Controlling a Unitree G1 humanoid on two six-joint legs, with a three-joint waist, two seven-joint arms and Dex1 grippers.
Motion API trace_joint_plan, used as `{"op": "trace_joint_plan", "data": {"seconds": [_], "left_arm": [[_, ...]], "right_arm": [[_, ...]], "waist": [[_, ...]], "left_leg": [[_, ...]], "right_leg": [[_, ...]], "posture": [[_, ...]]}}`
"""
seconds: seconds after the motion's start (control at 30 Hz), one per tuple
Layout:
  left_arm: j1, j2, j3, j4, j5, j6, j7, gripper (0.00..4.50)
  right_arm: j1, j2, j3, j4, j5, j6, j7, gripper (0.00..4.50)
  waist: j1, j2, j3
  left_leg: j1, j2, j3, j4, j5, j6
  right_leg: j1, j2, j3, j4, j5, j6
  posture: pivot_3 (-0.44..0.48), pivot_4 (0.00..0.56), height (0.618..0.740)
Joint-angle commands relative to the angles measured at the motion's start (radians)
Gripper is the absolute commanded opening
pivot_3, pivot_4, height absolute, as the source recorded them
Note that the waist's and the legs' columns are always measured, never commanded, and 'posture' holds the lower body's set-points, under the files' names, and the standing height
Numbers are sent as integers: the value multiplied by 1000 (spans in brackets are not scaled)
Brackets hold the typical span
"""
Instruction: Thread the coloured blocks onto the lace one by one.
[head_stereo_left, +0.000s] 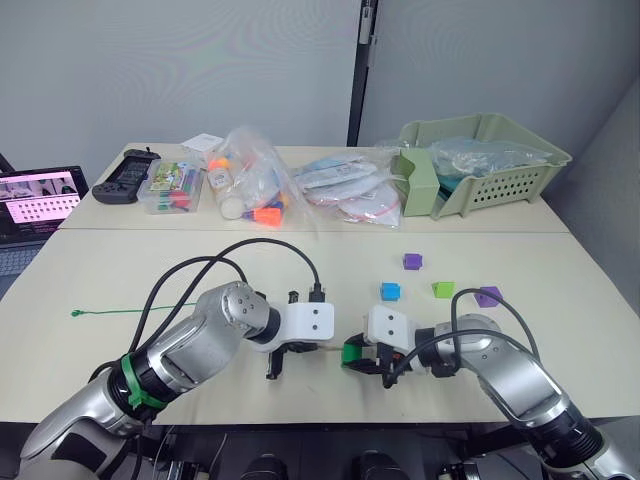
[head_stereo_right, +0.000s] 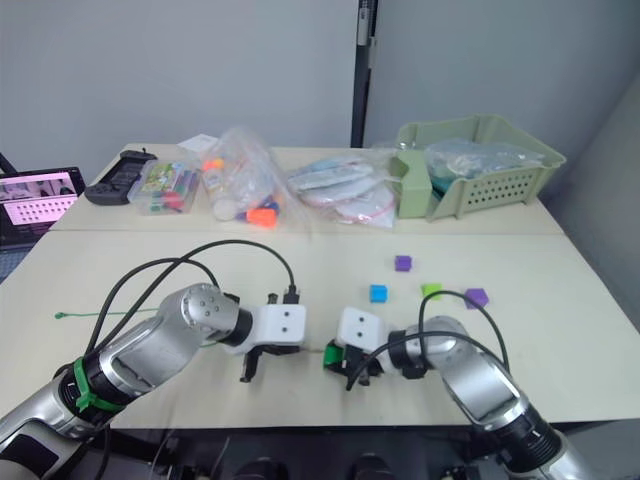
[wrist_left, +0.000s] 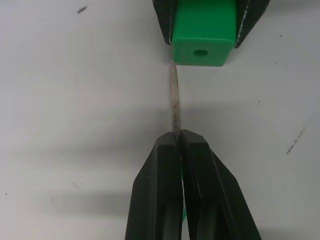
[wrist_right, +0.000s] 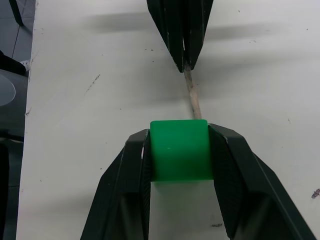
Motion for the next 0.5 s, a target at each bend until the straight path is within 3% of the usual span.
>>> {"op": "trace_joint_plan", "data": {"seconds": [0.03,0.5], "left_arm": [[-19,-3,12,-30,-10,-14,-14,0],[0,42,25,-73,-10,69,0,0]], "right_arm": [[-2,20,35,3,-8,14,-15,1149],[-8,-32,7,51,-28,-3,-21,1149]], "waist": [[-5,0,0],[2,0,0]], "left_leg": [[0,0,0,0,0,0],[0,1,0,1,0,0]], "right_leg": [[0,0,0,0,0,0],[1,2,1,0,0,-1]], "posture": [[0,150,740],[0,150,740]]}}
